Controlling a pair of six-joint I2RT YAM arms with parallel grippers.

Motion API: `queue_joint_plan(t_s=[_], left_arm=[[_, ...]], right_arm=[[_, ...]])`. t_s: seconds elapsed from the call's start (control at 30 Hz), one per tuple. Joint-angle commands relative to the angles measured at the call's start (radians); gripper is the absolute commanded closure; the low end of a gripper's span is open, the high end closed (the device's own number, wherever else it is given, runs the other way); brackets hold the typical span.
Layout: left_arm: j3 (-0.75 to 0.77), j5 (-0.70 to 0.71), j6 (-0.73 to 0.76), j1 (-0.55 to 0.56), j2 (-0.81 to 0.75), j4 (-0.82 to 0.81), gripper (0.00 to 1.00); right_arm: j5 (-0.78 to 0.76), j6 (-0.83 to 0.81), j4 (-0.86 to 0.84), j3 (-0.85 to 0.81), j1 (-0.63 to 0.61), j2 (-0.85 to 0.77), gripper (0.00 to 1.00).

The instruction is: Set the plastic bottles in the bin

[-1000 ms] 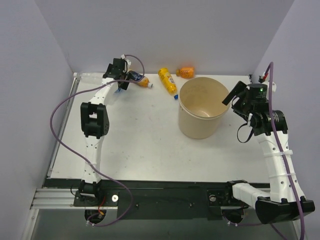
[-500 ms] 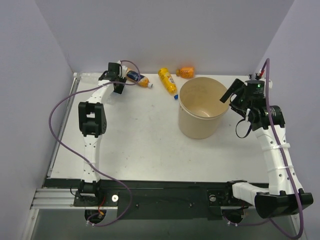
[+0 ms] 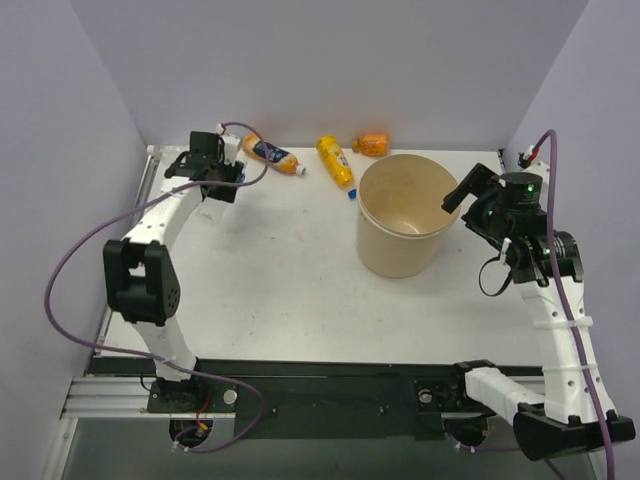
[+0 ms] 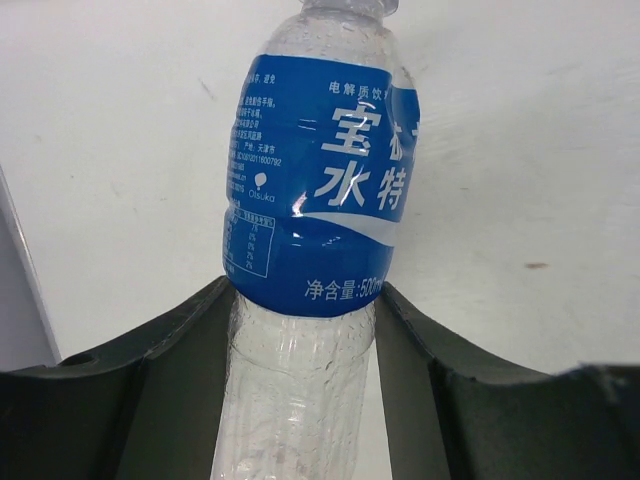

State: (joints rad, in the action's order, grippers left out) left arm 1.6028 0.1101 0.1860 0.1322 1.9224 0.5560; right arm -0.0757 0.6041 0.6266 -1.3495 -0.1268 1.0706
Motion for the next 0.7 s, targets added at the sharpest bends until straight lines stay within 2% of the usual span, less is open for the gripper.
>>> queue_joint_plan(t_s=[0.0, 0.17, 0.27, 0.37, 0.53, 0.67], left_arm=[[-0.021, -0.290, -0.109, 0.052, -0.333, -0.008, 0.47], [-0.072, -0.450, -0.269, 0.199, -0.499, -0.181, 0.47], [-0.131, -0.568, -0.403, 0.265, -0.536, -0.432, 0.47], [-0.176, -0.636, -0.518, 0.351, -0.493, -0.731, 0.47], [-0.168, -0.613, -0.517, 0.490, -0.352, -0.951, 0.45], [-0.118, -0.645, -0.638, 0.514, -0.199, -1.200, 0.45]], right_arm=[[-0.064, -0.020, 0.025, 0.015, -0.005, -0.092, 0.03], [-0.143, -0.033, 0.054, 0.015, -0.005, -0.175, 0.03], [-0.171, -0.030, 0.056, 0.018, -0.005, -0.213, 0.03], [-0.203, -0.026, 0.056, 0.021, -0.005, -0.254, 0.04], [-0.222, -0.029, 0.071, 0.010, -0.005, -0.279, 0.04], [-0.208, -0.035, 0.096, 0.001, -0.007, -0.282, 0.04]])
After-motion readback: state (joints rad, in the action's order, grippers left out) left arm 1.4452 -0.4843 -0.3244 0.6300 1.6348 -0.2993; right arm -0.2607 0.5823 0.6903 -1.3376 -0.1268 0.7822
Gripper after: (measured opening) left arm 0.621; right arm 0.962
